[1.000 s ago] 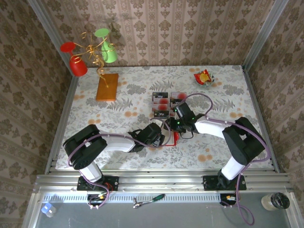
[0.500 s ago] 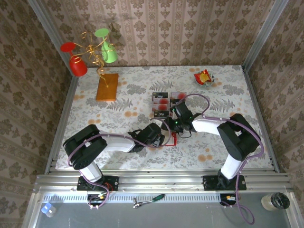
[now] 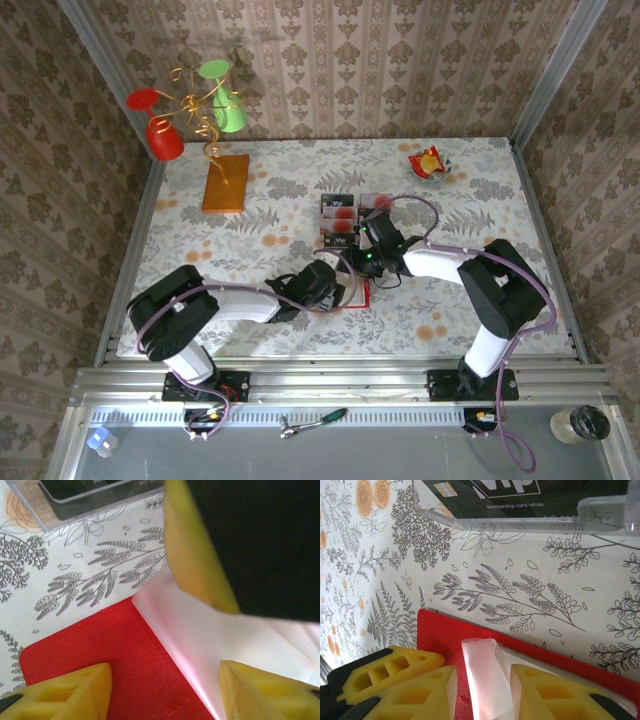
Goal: Put the credit cards into the card holder
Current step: Flip over the card slot on the card holder.
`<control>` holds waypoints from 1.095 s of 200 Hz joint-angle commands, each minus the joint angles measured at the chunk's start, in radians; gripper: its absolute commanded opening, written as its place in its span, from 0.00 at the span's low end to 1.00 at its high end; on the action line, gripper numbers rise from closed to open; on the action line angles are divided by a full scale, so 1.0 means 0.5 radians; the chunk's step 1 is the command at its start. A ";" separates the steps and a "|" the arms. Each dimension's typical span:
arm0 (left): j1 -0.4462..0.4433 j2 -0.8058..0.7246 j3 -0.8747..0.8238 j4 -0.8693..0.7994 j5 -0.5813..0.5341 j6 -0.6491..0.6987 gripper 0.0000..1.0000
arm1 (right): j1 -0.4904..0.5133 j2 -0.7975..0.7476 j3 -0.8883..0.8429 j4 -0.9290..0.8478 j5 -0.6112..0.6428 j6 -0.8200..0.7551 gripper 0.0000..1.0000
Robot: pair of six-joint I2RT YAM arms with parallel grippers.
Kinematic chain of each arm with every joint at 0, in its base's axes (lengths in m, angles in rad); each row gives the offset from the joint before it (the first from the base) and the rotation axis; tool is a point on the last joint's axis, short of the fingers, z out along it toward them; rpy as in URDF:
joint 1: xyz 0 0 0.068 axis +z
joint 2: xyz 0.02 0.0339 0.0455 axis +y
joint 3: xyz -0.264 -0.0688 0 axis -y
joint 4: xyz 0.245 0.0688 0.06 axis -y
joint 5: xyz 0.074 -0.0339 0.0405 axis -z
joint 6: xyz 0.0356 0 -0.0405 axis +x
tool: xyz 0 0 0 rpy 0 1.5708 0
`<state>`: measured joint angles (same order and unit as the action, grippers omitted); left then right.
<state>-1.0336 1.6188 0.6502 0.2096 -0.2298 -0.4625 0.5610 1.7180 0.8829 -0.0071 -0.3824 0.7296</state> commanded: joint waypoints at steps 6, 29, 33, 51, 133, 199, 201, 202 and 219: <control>-0.001 -0.038 -0.055 -0.015 -0.016 0.000 0.60 | 0.009 0.003 0.046 -0.079 0.030 -0.001 0.36; -0.001 -0.035 -0.068 -0.001 -0.016 -0.003 0.60 | 0.010 0.011 0.049 -0.117 0.115 -0.018 0.39; 0.002 -0.035 -0.066 -0.003 -0.016 -0.003 0.60 | 0.008 0.014 0.049 -0.120 0.122 -0.022 0.40; 0.002 -0.026 -0.064 0.001 -0.015 -0.004 0.60 | 0.010 0.048 0.063 -0.124 0.118 -0.032 0.43; 0.011 -0.043 -0.041 -0.005 -0.005 0.008 0.60 | 0.059 0.122 0.160 -0.118 -0.085 -0.085 0.40; 0.101 -0.320 -0.171 0.070 -0.008 -0.036 0.64 | 0.062 0.027 0.146 -0.139 -0.169 -0.068 0.38; 0.105 -0.332 -0.183 0.076 -0.005 -0.040 0.65 | 0.064 0.025 0.146 -0.135 -0.170 -0.065 0.38; 0.109 -0.337 -0.186 0.078 -0.003 -0.042 0.65 | 0.065 0.025 0.143 -0.136 -0.171 -0.064 0.38; 0.158 -0.437 -0.229 0.090 0.014 -0.064 0.65 | 0.072 0.001 0.129 -0.113 -0.188 -0.038 0.38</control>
<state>-0.9848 1.4673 0.5709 0.2329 -0.2291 -0.4706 0.5865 1.7653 0.9417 -0.0402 -0.4355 0.7067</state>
